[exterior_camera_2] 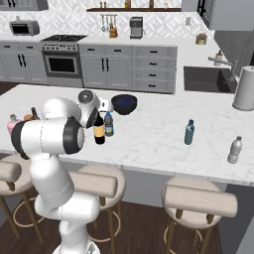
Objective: Move the plastic bottles in the middle to the plastics group, and the glass bottles in the middle to the glass group.
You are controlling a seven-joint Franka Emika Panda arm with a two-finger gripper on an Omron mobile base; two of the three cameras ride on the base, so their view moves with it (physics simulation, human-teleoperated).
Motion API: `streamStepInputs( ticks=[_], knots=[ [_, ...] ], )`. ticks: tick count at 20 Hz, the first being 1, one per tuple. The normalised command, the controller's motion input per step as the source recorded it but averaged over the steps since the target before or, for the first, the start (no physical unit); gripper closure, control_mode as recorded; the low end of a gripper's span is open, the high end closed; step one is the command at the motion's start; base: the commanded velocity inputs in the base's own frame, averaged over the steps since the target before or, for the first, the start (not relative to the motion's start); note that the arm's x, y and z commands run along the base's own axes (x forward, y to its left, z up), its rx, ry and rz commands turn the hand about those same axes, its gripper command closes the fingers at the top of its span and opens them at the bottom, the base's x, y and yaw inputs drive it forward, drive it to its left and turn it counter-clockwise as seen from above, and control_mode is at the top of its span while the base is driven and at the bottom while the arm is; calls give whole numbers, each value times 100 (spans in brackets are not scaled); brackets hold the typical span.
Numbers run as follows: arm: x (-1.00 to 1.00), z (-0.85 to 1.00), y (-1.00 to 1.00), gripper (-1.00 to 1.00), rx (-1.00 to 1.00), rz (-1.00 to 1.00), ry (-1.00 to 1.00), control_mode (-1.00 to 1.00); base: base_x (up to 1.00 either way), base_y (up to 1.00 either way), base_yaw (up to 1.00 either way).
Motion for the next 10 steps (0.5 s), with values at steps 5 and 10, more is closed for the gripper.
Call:
streamStepInputs(
  ticks=[5,10],
  knots=[
    [0,14,0,100,0,0,-5,-100,0,0,0],
    [-3,58,11,100,0,6,-4,-100,0,0,0]
  ],
)
